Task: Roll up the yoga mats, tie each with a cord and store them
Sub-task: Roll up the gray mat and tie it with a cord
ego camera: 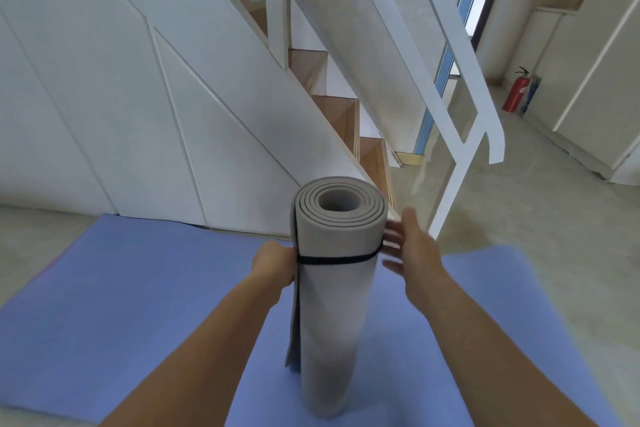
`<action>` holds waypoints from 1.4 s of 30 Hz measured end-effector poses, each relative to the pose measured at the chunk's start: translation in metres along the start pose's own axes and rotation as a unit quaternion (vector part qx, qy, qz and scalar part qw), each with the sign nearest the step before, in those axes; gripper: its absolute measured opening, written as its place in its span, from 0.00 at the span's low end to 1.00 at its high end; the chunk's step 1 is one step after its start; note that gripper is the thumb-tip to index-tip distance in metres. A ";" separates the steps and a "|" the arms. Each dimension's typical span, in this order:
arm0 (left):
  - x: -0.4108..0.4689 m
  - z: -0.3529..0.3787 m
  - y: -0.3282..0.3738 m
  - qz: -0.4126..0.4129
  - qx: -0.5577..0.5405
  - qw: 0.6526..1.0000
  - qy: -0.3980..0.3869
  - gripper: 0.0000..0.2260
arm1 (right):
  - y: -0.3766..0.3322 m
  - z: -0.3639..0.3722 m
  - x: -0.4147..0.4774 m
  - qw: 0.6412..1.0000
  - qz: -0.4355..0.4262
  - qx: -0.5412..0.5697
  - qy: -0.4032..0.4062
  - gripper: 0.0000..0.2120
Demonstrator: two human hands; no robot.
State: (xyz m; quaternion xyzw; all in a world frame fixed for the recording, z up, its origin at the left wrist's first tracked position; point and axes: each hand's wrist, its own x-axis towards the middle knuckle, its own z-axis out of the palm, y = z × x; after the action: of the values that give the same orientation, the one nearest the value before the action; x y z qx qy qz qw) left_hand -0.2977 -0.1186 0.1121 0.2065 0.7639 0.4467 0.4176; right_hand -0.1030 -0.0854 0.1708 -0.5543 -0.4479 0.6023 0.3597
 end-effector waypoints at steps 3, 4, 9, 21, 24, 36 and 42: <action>0.002 0.006 0.000 0.008 -0.012 0.999 -0.034 0.04 | 0.017 -0.013 -0.006 0.998 0.010 -0.036 0.054 0.15; 0.003 0.008 -0.001 0.007 -0.006 0.999 -0.042 0.04 | 0.014 -0.019 -0.006 0.997 0.010 -0.040 0.063 0.11; 0.012 0.010 -0.005 0.029 0.034 0.997 -0.064 0.07 | -0.002 -0.044 0.001 0.995 0.054 -0.080 0.008 0.02; 0.070 0.019 -0.066 -0.018 0.182 0.983 -0.011 0.05 | 0.103 -0.024 0.059 0.972 0.173 -0.156 0.003 0.10; 0.086 0.032 -0.103 -0.057 0.174 0.983 -0.025 0.03 | 0.135 -0.023 0.073 0.962 0.207 -0.178 0.004 0.07; 0.096 0.055 -0.087 -0.047 0.121 0.989 -0.068 0.10 | 0.137 -0.016 0.107 0.979 0.157 -0.129 -0.011 0.07; 0.048 0.052 -0.064 0.027 0.081 0.970 -0.229 0.21 | 0.115 -0.029 0.096 0.970 0.079 -0.221 -0.062 0.17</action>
State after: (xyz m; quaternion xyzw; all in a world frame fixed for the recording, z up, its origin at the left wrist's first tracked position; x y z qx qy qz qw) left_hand -0.2786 -0.0919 0.0221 0.3573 0.6760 0.3352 0.5504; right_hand -0.0787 -0.0313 0.0298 -0.6150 -0.5459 0.5486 0.1510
